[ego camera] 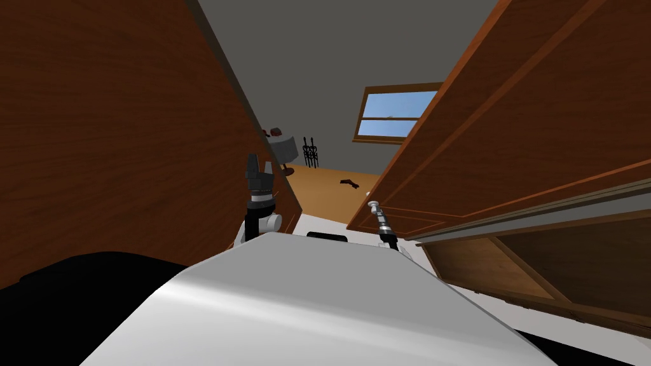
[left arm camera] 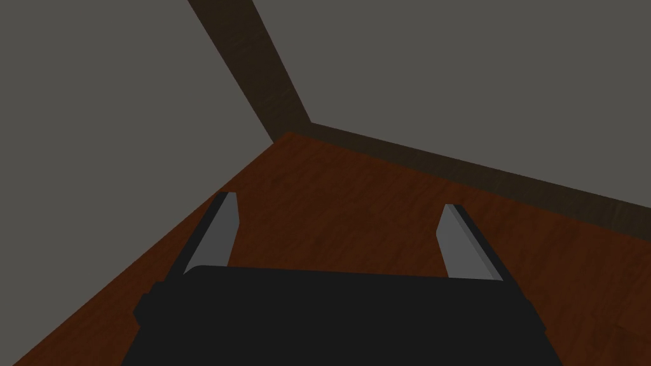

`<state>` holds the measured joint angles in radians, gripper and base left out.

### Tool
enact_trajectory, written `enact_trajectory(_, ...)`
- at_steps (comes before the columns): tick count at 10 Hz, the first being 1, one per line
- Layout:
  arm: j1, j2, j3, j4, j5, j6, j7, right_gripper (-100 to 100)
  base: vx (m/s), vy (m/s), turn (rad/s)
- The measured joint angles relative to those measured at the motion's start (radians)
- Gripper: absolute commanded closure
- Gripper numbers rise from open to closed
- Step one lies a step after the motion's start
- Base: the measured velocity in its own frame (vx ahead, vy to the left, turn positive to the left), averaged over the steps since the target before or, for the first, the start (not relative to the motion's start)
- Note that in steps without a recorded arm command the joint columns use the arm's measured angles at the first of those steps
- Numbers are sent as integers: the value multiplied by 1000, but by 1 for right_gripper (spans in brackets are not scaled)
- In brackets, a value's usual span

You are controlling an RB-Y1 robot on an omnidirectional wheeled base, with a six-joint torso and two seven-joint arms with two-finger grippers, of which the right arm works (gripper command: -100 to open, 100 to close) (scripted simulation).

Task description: Pull the door open

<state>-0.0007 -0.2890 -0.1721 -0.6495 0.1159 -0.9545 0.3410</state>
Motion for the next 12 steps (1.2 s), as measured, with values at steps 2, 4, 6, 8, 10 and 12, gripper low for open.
enact_trajectory(2,-5,-4,11,5,-24,3,-54,100,-43,-28,49)
enact_trajectory(4,5,1,20,-23,-41,23,-99,100,-25,-17,38)
enact_trajectory(6,-2,-2,22,-6,-49,15,-127,100,-15,-5,27)
enact_trajectory(8,-1,-3,29,-7,-64,13,-163,100,-39,-22,46)
enact_trajectory(10,-8,-9,41,-2,-90,20,-217,100,-48,-31,73)
enact_trajectory(12,-10,-10,51,7,-108,15,-268,100,-33,-14,22)
